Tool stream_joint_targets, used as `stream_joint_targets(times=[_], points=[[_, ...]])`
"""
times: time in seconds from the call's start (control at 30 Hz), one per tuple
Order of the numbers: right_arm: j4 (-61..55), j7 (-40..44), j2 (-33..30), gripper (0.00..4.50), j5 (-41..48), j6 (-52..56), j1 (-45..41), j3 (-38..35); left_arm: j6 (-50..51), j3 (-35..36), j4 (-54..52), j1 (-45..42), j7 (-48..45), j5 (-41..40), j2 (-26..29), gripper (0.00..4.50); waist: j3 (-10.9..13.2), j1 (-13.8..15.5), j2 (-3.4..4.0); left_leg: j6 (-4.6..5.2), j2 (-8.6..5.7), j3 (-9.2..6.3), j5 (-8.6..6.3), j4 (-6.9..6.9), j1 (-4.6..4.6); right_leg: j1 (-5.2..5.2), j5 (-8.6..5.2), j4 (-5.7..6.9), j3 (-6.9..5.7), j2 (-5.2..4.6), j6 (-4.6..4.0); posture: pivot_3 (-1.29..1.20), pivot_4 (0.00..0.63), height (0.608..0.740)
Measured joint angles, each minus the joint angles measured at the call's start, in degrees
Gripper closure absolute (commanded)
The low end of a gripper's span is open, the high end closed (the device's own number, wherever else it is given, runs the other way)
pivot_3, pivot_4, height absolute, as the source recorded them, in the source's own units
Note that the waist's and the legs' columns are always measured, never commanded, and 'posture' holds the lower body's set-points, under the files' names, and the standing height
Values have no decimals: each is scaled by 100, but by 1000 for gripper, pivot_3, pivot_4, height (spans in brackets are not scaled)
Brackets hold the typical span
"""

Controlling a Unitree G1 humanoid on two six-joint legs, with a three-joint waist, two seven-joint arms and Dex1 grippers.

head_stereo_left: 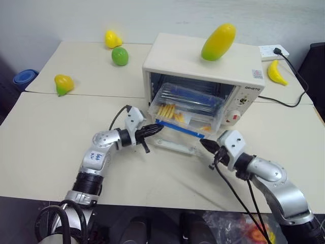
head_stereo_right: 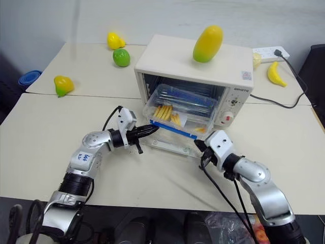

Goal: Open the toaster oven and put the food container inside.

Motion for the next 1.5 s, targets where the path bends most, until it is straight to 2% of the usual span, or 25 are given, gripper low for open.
stream_joint_targets(times=[0.27, 0.43, 0.57, 0.7, 0.8, 0.9, 0.97, 1.07, 1.2, 1.23, 1.33, 1.5], points=[[958, -622, 679, 4470, -533, -316, -685, 7, -346, 165, 743, -571, 636, 182, -402, 4500, 0, -16, 0, -2, -3, 3, 1, -11, -6, -9, 0, 6, -1, 2, 1, 0, 150, 740], [1416, -1200, 1319, 4470, -746, -358, -1178, 5, -992, 208, 1574, -981, 921, 443, -544, 4500, 0, -27, 1, -6, -4, 4, 3, -9, -6, -13, 0, 7, -1, 3, 1, 0, 150, 740], [1521, -1254, 1351, 4470, -767, -319, -1270, -21, -1376, 156, 1901, -1071, 461, 550, -349, 4500, 0, -39, 1, -6, -4, 4, 3, -16, -10, -15, 1, 9, -2, 4, 1, 0, 150, 740], [1072, -803, 1234, 4470, -268, 155, -1122, -95, -1325, 191, 1767, -985, -95, 450, -16, 4500, 0, -105, 1, -6, -1, 2, 3, -18, -12, -15, 1, 10, -3, 4, 1, 0, 150, 740], [418, -253, 777, 4500, 248, 485, -679, -333, -1052, 416, 1277, -612, -669, 24, 397, 3900, 0, -153, 1, -5, 1, 0, 3, -18, -13, -14, 1, 9, -3, 1, 1, 0, 150, 740], [129, 376, 147, 4500, 610, 415, -65, -915, -773, 765, 701, -90, -1454, -529, 1055, 2970, 0, -156, 1, -4, 5, -2, 2, -18, -11, -8, 1, 7, -3, -1, 1, 0, 150, 740], [345, 910, -380, 4500, 616, -23, 408, -1249, -740, 1075, 501, 233, -1954, -830, 1530, 2366, 0, -144, 1, -2, 4, -1, 1, -17, -6, -1, 1, -1, -4, -3, 1, 0, 150, 740], [1127, 1715, -916, 4500, 320, -967, 905, -1312, -561, 1336, 339, 604, -2630, -1127, 2129, 1421, 0, -146, 1, 7, 2, 7, -4, -18, 20, 19, 0, -11, 1, -1, 0, 0, 150, 740], [1997, 2405, -964, 4500, 72, -1950, 898, -970, -108, 1517, 79, 962, -3387, -1620, 2455, 174, 0, -159, 2, 8, 7, 8, -4, -14, 24, 18, 0, -4, 9, -12, 0, 0, 150, 740], [2150, 2531, -971, 4500, -4, -2181, 788, -892, 43, 1525, -55, 1043, -3472, -1698, 2531, 14, 0, -179, 1, 7, 12, 11, -4, -15, 27, 18, 0, -4, 15, -15, 0, 0, 150, 740], [2400, 2739, -913, 4500, -157, -2626, 520, -654, 401, 1556, -500, 1225, -3560, -1937, 2592, 14, -1, -214, 1, -1, 24, 5, -4, -16, 26, 17, -1, -3, 19, -16, -6, 0, 150, 740], [2522, 2764, 46, 4500, 196, -2711, 6, -419, 471, 1726, -877, 1320, -3257, -2046, 2404, 14, 0, -281, 3, -13, 26, 1, 0, -15, 19, 6, -2, 4, 29, -15, -12, 0, 150, 740]])
